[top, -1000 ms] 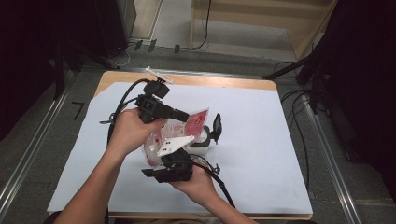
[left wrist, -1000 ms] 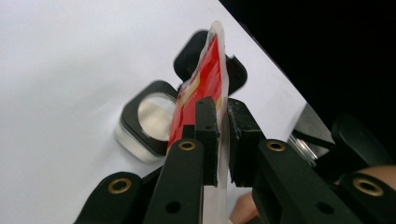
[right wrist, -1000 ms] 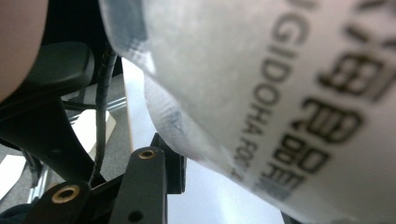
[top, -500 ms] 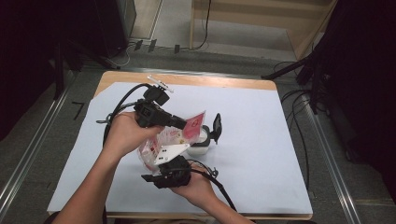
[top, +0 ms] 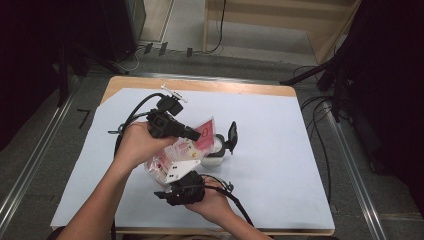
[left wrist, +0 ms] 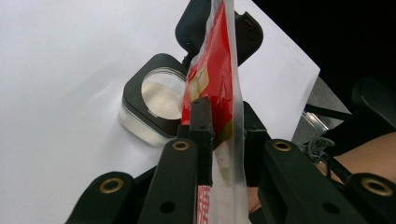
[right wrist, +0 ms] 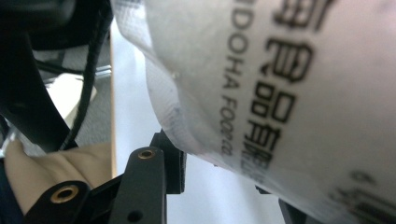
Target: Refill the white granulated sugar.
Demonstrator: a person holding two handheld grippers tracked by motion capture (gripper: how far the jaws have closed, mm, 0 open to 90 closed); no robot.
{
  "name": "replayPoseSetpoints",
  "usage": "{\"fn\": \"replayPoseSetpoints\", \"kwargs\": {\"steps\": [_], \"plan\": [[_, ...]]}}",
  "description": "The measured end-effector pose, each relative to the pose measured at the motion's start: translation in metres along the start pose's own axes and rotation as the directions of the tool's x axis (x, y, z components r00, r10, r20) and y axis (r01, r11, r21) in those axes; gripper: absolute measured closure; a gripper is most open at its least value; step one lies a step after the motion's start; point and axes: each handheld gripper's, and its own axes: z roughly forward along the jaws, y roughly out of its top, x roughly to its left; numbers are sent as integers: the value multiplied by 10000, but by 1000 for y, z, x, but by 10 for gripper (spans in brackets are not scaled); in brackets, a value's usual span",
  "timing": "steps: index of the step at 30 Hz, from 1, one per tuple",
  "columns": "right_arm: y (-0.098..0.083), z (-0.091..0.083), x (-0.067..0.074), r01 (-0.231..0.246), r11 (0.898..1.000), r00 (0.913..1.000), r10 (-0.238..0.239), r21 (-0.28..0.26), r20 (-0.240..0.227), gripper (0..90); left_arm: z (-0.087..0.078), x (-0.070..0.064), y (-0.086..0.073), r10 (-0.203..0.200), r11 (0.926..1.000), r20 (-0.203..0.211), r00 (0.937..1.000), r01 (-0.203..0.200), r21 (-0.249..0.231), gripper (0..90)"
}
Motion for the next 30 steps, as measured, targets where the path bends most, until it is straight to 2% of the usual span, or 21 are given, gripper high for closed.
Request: {"fn": "replayPoseSetpoints", "kwargs": {"steps": [1, 6, 12, 23, 26, 30], "plan": [[-1, 0, 0, 57, 10000, 10000, -57, 69, -29, 633, 1, 1, 0, -98, 9999, 20, 9999, 98, 21, 818], [-5, 2, -1, 123, 9998, 9999, -122, 134, -33, 631, 2, 3, -1, -62, 10000, -29, 10000, 62, 77, 838], [-9, 5, -3, 126, 9997, 9998, -123, 223, -158, 628, 1, 9, -5, -438, 9990, -49, 9990, 438, 39, 865], [-12, 8, -6, 140, 9989, 9999, -137, 444, -85, 622, -2, 9, -6, -349, 9994, -106, 9993, 349, 69, 896], [-12, 7, -7, 133, 9990, 9999, -130, 416, -83, 620, -5, 7, -6, -364, 9993, -125, 9993, 364, -53, 894], [-9, 3, -9, 4, 9997, 9999, -1, 253, -113, 618, -15, 4, -5, -170, 9993, -212, 9996, 163, -334, 893]]}}
